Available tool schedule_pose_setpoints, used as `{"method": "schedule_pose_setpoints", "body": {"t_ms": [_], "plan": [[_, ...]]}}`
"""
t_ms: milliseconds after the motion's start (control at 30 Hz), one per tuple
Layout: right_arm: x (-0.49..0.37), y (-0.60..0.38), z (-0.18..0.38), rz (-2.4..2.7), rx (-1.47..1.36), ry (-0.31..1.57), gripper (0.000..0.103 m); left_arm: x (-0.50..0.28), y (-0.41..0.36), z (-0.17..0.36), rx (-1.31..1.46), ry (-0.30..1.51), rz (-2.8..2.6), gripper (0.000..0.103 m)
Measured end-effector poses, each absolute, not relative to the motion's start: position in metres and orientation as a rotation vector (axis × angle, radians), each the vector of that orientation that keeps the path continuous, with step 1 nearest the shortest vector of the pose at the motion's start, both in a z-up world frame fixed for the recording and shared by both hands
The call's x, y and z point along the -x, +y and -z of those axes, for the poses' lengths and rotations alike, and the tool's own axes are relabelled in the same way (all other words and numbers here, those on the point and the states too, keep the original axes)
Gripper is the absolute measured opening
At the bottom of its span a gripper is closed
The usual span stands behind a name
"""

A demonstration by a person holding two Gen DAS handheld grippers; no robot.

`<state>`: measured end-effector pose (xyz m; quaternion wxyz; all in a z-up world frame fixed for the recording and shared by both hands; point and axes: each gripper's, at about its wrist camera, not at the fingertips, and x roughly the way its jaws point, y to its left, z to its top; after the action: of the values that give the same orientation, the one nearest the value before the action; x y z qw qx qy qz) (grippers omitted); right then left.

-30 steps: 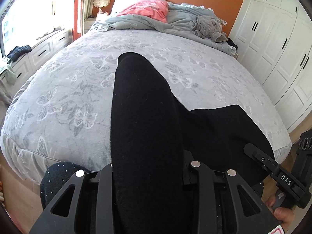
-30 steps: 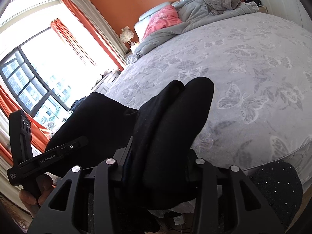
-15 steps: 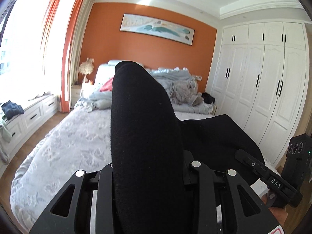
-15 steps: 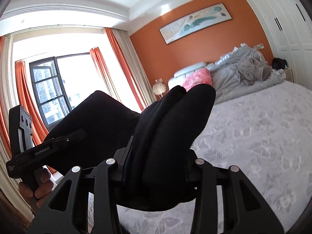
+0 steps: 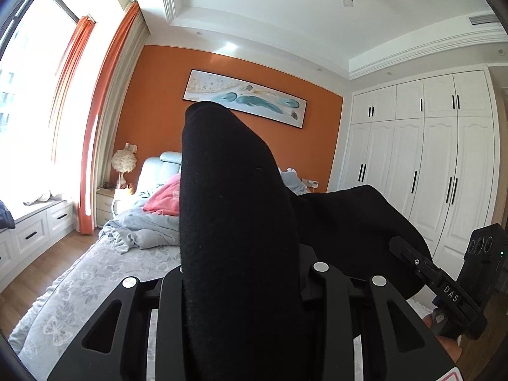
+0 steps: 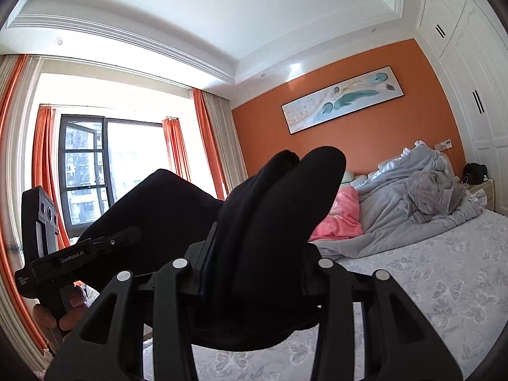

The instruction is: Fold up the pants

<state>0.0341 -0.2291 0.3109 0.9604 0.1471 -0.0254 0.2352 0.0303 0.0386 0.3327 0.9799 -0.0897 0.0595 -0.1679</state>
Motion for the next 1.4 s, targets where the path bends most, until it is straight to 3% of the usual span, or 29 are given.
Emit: {"method": "schedule_pose_setpoints", "body": {"t_ms": [167,433,667,867,900,933,1000,1067,1133,1167,1200,1267,1300,1400], "plan": [[-0.108,-0.239,-0.287,-0.471,-0.355,-0.018,0.038,-0.105,0.034,-0.316,0.21,0.15,0.338,0.031],[-0.228,-0.253,-0.193,-0.431,-0.434,0.11,0.038,-0.233,0.024,-0.231,0.208,0.283,0.329,0.031],[-0.292,-0.255,-0.07,-0.371,-0.463,0.303,0.038,-0.317,0.026,-0.103,0.257,0.491,0.336,0.032],[-0.337,-0.249,0.07,-0.293,-0.477,0.659,0.04,-0.368,0.028,0.041,0.327,0.784,0.294,0.038],[-0.339,-0.248,0.089,-0.25,-0.46,0.726,0.049,-0.371,0.028,0.072,0.342,0.878,0.277,0.038],[-0.336,-0.251,0.1,-0.238,-0.471,0.745,0.072,-0.373,0.031,0.096,0.359,0.967,0.248,0.045],[-0.329,-0.263,0.096,-0.27,-0.564,0.732,0.075,-0.352,0.056,0.105,0.486,0.897,0.266,0.054],[-0.322,-0.271,0.084,-0.28,-0.608,0.684,0.087,-0.329,0.078,0.09,0.535,0.799,0.217,0.066],[-0.325,-0.267,0.082,-0.278,-0.607,0.71,0.092,-0.321,0.092,0.078,0.568,0.749,0.193,0.085],[-0.33,-0.262,0.086,-0.273,-0.602,0.751,0.092,-0.324,0.094,0.079,0.581,0.769,0.194,0.085],[-0.337,-0.257,0.094,-0.276,-0.603,0.796,0.091,-0.33,0.091,0.081,0.587,0.81,0.207,0.085],[-0.339,-0.248,0.098,-0.247,-0.553,0.804,0.057,-0.344,0.079,0.091,0.609,0.936,0.268,0.081],[-0.336,-0.249,0.092,-0.263,-0.572,0.788,0.045,-0.348,0.07,0.1,0.596,0.996,0.289,0.042],[-0.316,-0.261,0.065,-0.311,-0.618,0.737,0.032,-0.339,0.064,0.086,0.596,0.984,0.319,0.03]]}}
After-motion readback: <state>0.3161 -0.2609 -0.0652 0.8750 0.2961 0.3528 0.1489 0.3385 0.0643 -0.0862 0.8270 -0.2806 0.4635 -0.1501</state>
